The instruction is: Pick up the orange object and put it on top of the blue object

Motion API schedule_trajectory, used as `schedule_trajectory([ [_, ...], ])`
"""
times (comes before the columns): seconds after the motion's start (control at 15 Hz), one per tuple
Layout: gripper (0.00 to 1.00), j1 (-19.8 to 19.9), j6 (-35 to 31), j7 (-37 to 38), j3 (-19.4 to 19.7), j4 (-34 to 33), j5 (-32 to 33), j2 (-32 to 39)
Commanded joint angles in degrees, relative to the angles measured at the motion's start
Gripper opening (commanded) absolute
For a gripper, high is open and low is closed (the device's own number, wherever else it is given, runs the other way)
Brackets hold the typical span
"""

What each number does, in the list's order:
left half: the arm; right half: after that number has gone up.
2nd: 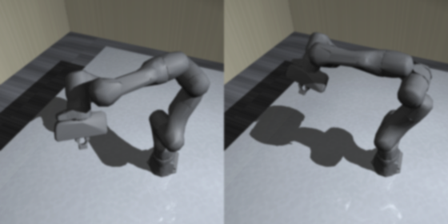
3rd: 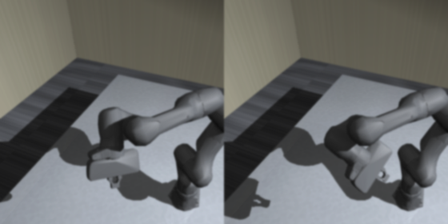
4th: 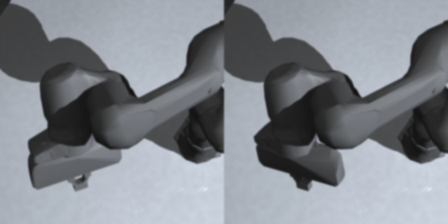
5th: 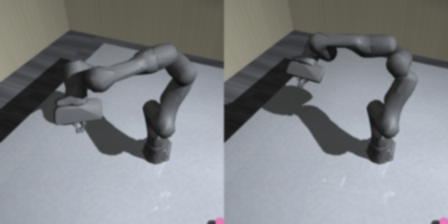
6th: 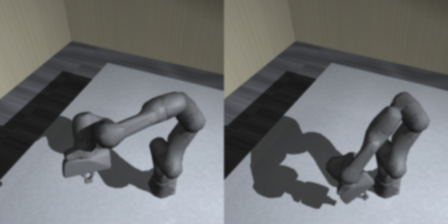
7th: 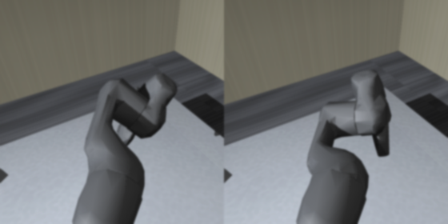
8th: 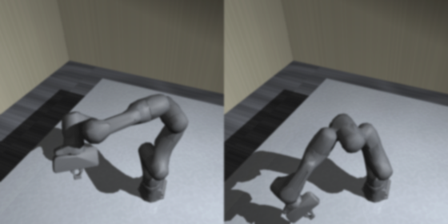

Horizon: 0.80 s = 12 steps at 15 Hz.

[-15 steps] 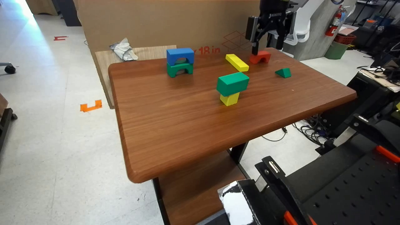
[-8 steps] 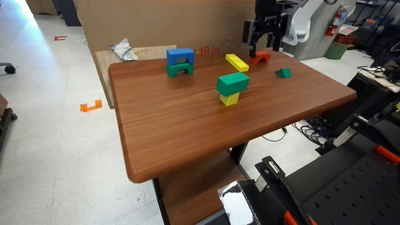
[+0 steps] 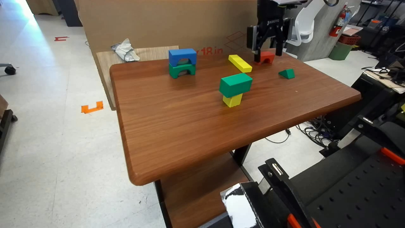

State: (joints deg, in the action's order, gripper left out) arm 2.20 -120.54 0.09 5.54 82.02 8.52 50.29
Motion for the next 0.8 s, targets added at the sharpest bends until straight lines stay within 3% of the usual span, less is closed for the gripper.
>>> schedule_trajectory([
  [0.0, 0.58, -0.1, 3.5, -1.3, -0.6, -3.2, 0.1, 1.0],
  [0.13, 0.44, 0.2, 4.1, -1.9, -1.3, -3.3, -0.5, 0.0],
  [0.33, 0.44, 0.5, 4.7, -1.9, -2.0, -3.4, -1.4, -1.7],
  [0.73, 0.44, 1.2, 5.8, 2.9, -3.9, -3.2, -10.2, -8.6],
])
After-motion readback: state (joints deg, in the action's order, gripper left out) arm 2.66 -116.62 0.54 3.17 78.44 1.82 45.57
